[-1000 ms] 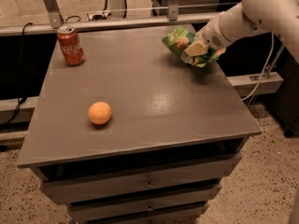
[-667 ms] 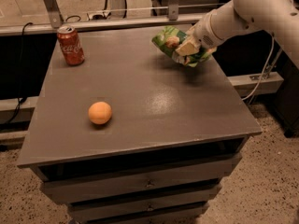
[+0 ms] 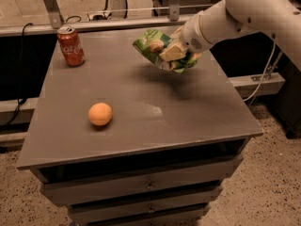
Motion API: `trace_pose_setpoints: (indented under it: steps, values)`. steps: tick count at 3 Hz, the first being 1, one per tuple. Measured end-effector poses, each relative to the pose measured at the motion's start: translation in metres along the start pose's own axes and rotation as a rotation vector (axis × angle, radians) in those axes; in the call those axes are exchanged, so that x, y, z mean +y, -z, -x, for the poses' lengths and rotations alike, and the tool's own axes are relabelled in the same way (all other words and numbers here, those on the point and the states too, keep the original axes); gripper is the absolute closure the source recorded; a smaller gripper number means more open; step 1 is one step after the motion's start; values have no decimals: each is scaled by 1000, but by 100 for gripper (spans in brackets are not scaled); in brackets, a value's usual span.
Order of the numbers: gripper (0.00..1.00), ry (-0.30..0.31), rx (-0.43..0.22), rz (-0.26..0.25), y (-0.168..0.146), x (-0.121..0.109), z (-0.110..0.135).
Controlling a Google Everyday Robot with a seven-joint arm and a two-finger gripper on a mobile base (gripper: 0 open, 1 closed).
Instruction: Move green rice chip bag near orange
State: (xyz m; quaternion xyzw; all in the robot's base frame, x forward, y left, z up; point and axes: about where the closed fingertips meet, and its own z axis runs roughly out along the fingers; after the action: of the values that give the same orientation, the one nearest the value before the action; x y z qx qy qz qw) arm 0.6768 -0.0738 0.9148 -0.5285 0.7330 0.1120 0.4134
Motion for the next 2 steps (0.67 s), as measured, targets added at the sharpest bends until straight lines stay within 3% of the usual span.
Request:
trace_pose_setpoints:
  steps: [2]
  values:
    - [100,-104,-45,138,-4,74,4]
